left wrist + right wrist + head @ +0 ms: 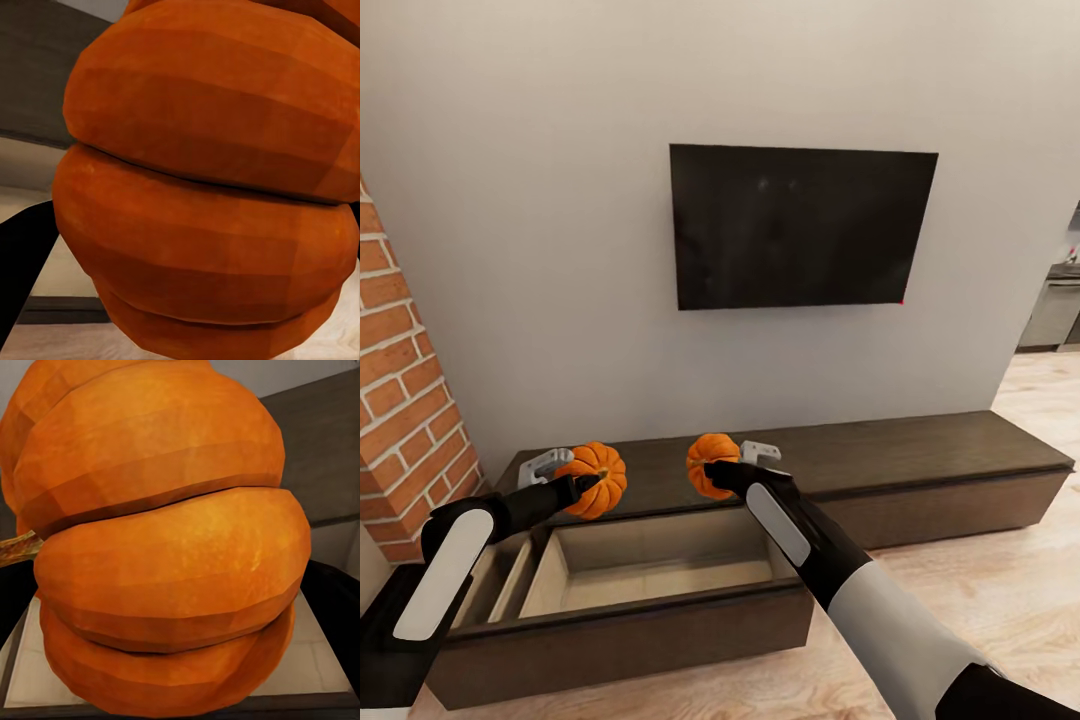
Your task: Place each of the two pumpkins and all three candles from the living room inside a cabinet in the living room (use any cabinet), then make sure every cabinet is closed, and position the cauldron so it is next to a table in the living room.
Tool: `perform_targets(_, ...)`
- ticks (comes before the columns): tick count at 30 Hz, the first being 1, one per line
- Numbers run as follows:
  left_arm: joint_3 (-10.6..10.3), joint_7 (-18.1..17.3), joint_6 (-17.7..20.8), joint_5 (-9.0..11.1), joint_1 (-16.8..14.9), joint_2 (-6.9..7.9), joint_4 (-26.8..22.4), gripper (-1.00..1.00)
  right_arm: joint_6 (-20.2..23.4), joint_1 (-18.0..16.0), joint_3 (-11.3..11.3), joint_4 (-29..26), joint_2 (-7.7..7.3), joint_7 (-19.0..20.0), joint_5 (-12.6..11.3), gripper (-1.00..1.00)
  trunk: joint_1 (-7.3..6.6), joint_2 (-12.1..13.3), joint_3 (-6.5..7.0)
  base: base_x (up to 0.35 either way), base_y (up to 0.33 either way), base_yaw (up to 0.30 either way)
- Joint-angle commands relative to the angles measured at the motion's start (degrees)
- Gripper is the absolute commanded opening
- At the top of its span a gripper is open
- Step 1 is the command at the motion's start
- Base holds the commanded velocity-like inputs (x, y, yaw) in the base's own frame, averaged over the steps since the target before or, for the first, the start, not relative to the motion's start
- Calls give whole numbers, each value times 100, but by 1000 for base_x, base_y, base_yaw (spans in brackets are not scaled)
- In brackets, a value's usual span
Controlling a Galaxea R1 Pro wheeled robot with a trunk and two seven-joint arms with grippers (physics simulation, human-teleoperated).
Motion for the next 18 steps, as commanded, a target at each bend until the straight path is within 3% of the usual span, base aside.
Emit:
perform_targets(1,-5,61,3,62,-5,5,-6,-100,6,-7,14,-9,-2,-52,-49,-100,1,-3,-6,59,0,0)
perform_targets(11,25,70,3,55,-8,5,-14,-100,3,-10,14,-20,-9,-52,-45,-100,1,-3,-6,10,0,0)
perform_targets(18,27,78,-2,59,-8,5,-7,-100,-3,-12,14,-43,-11,-52,-39,-100,154,-284,-132,0,0,0)
